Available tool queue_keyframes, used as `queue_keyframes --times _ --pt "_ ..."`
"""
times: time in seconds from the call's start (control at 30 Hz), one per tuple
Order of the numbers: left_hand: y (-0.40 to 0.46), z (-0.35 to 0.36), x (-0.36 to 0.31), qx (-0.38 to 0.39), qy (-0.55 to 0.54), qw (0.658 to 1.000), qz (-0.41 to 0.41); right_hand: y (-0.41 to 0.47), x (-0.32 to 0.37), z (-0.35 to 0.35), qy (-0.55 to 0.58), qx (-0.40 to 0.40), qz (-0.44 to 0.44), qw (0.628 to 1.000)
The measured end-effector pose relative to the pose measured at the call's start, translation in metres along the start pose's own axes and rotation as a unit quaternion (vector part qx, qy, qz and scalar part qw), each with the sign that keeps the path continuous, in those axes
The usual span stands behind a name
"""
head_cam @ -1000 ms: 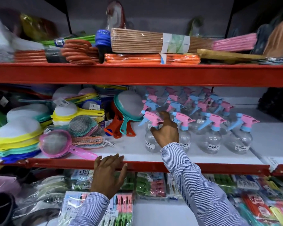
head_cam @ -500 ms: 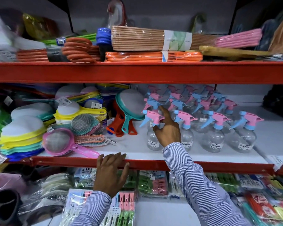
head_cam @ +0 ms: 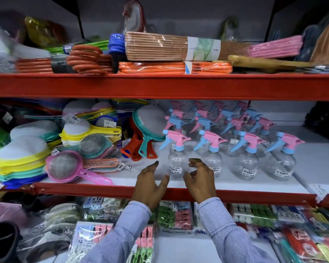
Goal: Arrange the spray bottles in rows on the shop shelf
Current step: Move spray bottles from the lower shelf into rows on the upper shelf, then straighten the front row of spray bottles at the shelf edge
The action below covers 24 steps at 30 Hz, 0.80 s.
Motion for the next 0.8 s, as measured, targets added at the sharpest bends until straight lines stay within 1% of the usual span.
queue_keyframes --times 0.13,0.2,0.33,0.5,0.73,0.8 --pt "0.024 0.018 -0.015 0.047 -0.041 0.997 -0.043 0.012 -0.012 0.015 0.013 0.032 0.002 0.999" --pt "0.03 0.022 -0.018 0.061 -0.06 0.995 -0.048 0.016 -0.015 0.018 0.019 0.035 -0.002 0.999" --pt "0.033 0.025 -0.02 0.053 -0.095 0.994 -0.024 0.018 -0.023 0.021 0.04 0.026 0.002 0.999" --pt "0.031 0.027 -0.019 0.052 -0.116 0.992 -0.014 0.015 -0.025 0.02 0.05 0.022 -0.002 0.999" --pt "0.031 0.031 -0.018 0.052 -0.105 0.993 -0.011 0.01 -0.019 0.012 0.056 0.009 -0.006 0.998" --pt "0.029 0.029 -0.017 0.031 -0.094 0.995 -0.021 0.006 -0.016 0.004 0.056 0.006 0.0 0.998"
Point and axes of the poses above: each hand's wrist, its own y-axis towards the middle knuckle, its own z-axis out of the palm, x = y × z, the point moved 5 cm from there along y, towards the middle knuckle, and after that the axes turned 15 degrees about -z, right-handed, at the moved point
